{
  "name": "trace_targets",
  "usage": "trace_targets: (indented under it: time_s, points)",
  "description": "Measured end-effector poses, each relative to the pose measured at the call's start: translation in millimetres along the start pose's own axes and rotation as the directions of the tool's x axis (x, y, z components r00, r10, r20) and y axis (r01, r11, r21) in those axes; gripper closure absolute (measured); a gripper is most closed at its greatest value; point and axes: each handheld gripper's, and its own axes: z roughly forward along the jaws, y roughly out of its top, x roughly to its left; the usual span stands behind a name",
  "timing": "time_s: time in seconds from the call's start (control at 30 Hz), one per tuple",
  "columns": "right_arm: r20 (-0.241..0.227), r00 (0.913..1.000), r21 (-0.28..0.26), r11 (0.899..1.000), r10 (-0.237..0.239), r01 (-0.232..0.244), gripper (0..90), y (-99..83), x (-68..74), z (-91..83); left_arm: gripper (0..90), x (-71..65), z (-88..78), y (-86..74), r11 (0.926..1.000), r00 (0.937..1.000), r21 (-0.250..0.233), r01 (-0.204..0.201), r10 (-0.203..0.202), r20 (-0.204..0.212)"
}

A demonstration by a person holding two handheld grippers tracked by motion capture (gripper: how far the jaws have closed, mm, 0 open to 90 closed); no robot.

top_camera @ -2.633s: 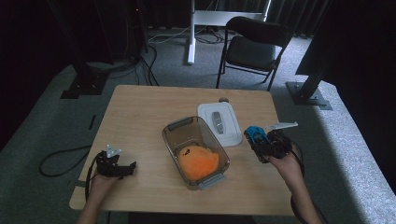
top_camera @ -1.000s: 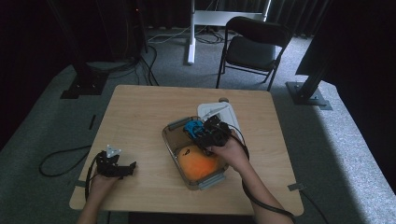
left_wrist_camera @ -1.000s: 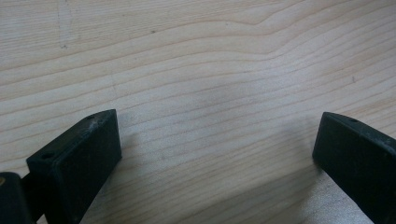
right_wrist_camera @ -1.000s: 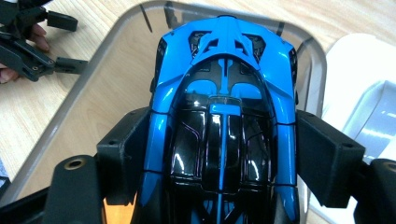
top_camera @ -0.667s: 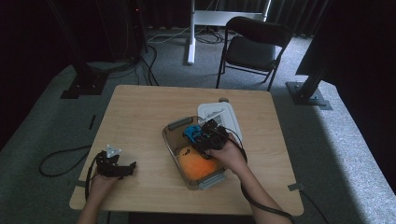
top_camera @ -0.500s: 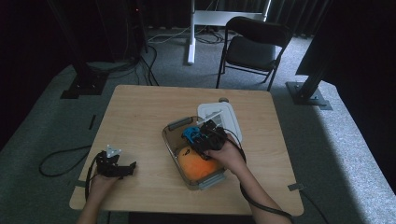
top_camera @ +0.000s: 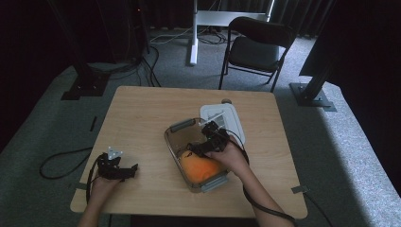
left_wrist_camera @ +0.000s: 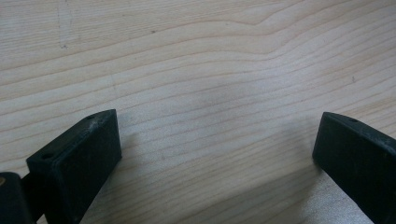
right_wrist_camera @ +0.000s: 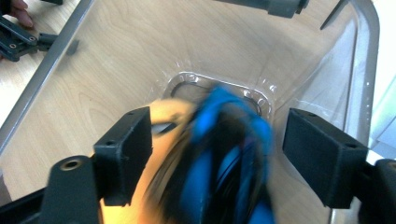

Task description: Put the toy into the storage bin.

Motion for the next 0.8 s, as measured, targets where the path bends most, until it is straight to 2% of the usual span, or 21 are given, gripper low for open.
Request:
trace_targets:
  time_s: [0.13, 0.17, 0.2, 0.27, 0.4, 0.63, 0.7, 0.77, 0.8]
  points:
    - [-0.003, 1.0000, -0.017, 1.000, 0.009, -0.009, 20.6, -2.8, -1.2, -0.7, 1.5, 0.0, 0.0, 0.0, 1.0000, 1.0000, 0.000, 0.000, 0.000, 0.000]
    - [-0.016, 0.9997, -0.048, 0.999, 0.016, -0.017, 19.4, -3.5, -2.8, -5.4, 1.5, 0.0, 0.0, -0.1, 1.0000, 1.0000, 0.000, 0.000, 0.000, 0.000]
    - [-0.016, 0.9997, -0.048, 0.999, 0.016, -0.017, 19.4, -3.5, -2.8, -5.4, 1.5, 0.0, 0.0, -0.1, 1.0000, 1.0000, 0.000, 0.000, 0.000, 0.000]
    - [-0.025, 0.9993, -0.089, 0.996, 0.028, -0.030, 20.3, -5.6, -7.0, -13.6, 1.5, -0.1, -0.1, -0.1, 1.0000, 1.0000, 0.000, 0.001, -0.001, -0.001]
    - [-0.006, 0.9994, -0.126, 0.991, 0.035, -0.036, 17.9, -8.4, -12.1, -24.4, 1.5, -0.1, -0.1, -0.2, 1.0000, 1.0000, 0.000, 0.000, 0.000, -0.001]
    - [0.007, 0.9953, -0.143, 0.985, 0.097, -0.095, 16.6, -16.2, -31.2, -33.6, 1.5, -0.1, -0.1, -0.1, 1.0000, 1.0000, 0.000, 0.001, -0.001, -0.001]
    - [0.034, 0.9926, -0.156, 0.982, 0.116, -0.110, 14.0, -20.5, -39.4, -37.2, 1.5, 0.0, -0.2, -0.1, 1.0000, 1.0000, 0.001, -0.001, 0.001, -0.001]
    - [0.042, 0.9915, -0.161, 0.980, 0.123, -0.115, 13.5, -21.6, -42.4, -37.6, 1.5, 0.0, -0.2, -0.2, 1.0000, 1.0000, 0.001, -0.001, 0.001, -0.001]
    - [0.052, 0.9883, -0.165, 0.977, 0.143, -0.133, 13.1, -23.8, -48.7, -38.4, 1.5, 0.0, -0.3, -0.1, 1.0000, 1.0000, 0.002, -0.001, 0.001, -0.001]
